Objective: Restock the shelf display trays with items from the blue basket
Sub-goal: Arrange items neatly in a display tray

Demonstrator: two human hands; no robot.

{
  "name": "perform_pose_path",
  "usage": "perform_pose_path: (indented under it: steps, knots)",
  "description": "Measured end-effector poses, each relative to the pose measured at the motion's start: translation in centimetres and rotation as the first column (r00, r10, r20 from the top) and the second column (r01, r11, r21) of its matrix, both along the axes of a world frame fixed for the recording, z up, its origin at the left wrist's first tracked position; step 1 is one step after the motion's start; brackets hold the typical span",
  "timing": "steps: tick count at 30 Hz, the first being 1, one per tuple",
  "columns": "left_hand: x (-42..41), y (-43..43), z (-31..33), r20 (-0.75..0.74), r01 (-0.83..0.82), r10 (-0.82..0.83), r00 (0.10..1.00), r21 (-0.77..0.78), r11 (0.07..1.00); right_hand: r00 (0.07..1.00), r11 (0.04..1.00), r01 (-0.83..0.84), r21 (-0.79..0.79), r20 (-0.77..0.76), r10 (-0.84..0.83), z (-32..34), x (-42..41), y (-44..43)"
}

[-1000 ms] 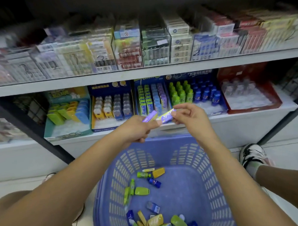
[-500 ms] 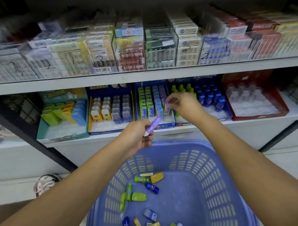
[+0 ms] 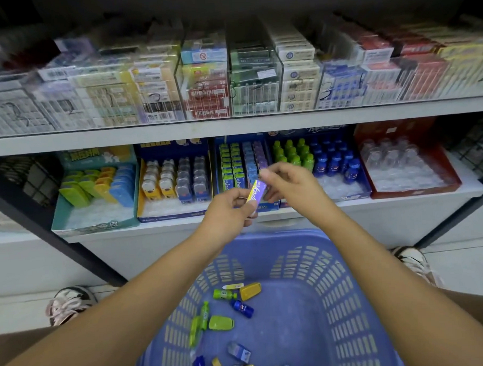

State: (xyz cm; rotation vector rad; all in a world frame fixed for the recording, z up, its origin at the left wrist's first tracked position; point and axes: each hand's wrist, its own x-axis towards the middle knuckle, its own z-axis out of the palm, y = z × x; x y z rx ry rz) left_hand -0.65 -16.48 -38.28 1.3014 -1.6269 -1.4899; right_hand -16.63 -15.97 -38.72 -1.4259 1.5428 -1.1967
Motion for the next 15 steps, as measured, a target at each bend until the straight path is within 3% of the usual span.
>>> perform_pose_path:
  steps: [1, 3, 5, 7, 10, 12, 15]
  knots:
    - [-0.1, 0.0, -0.1, -0.006, 0.007, -0.007, 1.0, -0.035, 0.999, 0.995, 0.999, -0.052, 0.0, 0.08, 0.052, 0.0, 0.1, 0.6]
    - [-0.3, 0.0, -0.3, -0.009, 0.016, -0.017, 1.0, -0.098, 0.995, 0.992, 0.997, -0.069, -0.039, 0.099, 0.073, 0.1, 0.0, 1.2]
    - [-0.2, -0.1, -0.7, 0.148, 0.05, -0.014, 0.989, -0.244, 0.969, 0.998, 0.996, 0.03, -0.086, 0.054, -0.025, 0.1, -0.5, 0.9]
    - [0.2, -0.1, -1.5, 0.42, 0.188, -0.017, 0.907, -0.371, 0.91, 0.983, 0.976, 0.163, -0.146, -0.054, -0.173, 0.0, -1.3, 0.3]
    - [0.8, 0.1, -2.5, 0.696, 0.427, -0.089, 0.713, -0.329, 0.842, 0.945, 0.965, 0.183, -0.187, -0.237, -0.225, -0.5, -2.1, -0.8]
    - [0.8, 0.2, -2.8, 0.79, 0.524, -0.09, 0.606, -0.311, 0.793, 0.928, 0.978, 0.138, -0.155, -0.326, -0.183, -1.1, -2.0, -1.5]
    - [0.7, 0.1, -2.6, 0.818, 0.559, -0.06, 0.572, -0.335, 0.759, 0.899, 0.985, 0.106, -0.135, -0.411, -0.153, -1.5, -1.7, -2.3]
